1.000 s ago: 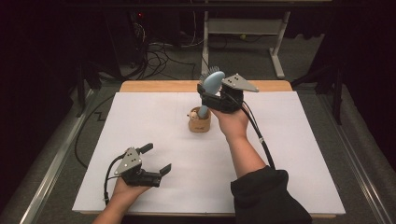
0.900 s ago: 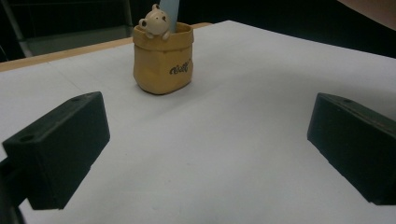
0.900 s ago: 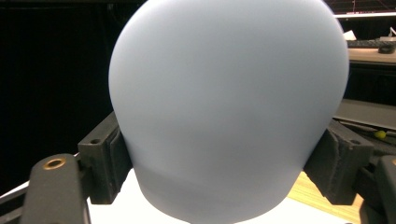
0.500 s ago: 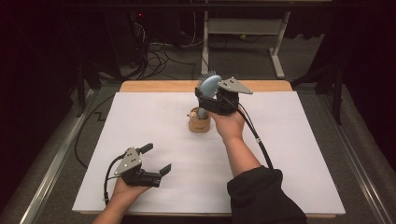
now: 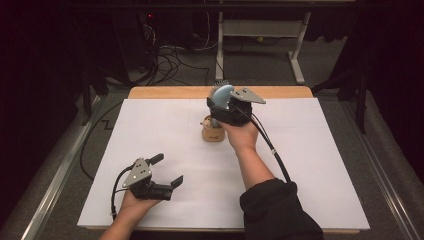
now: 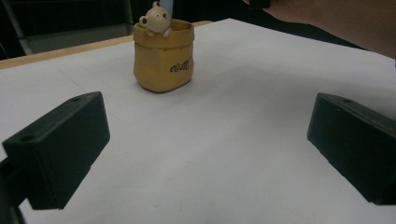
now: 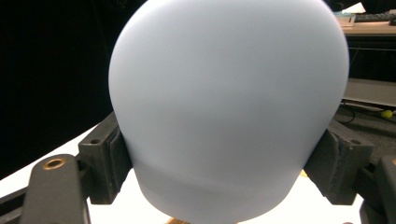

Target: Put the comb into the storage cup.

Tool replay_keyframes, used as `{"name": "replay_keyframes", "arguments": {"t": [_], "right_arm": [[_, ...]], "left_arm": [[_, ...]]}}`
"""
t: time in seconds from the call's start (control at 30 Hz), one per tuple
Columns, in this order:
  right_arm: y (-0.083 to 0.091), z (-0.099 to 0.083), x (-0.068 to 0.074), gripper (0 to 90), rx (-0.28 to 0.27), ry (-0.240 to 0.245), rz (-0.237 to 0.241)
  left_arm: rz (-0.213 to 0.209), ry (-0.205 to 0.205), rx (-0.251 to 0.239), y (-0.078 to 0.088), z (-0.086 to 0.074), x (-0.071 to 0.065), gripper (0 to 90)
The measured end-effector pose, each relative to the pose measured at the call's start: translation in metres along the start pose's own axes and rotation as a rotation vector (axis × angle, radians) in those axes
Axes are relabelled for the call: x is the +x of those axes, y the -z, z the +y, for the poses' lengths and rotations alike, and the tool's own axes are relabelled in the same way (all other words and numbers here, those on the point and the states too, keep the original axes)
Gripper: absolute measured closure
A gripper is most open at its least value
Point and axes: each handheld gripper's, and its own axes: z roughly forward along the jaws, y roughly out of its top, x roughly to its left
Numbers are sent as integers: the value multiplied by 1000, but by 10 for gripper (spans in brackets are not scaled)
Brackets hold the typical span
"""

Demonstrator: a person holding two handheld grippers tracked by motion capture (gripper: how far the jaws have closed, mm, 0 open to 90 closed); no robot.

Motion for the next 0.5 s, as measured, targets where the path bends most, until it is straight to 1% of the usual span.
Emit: {"name": "replay_keyframes", "arguments": {"t": [0.4, 0.5], "right_arm": [[-6, -6, 0, 205, 11, -10, -4], [-6, -7, 0, 205, 4, -14, -7]], "left_arm": [[-4, 4, -1, 0, 0, -1, 0], [-5, 4, -1, 0, 0, -1, 0]]}}
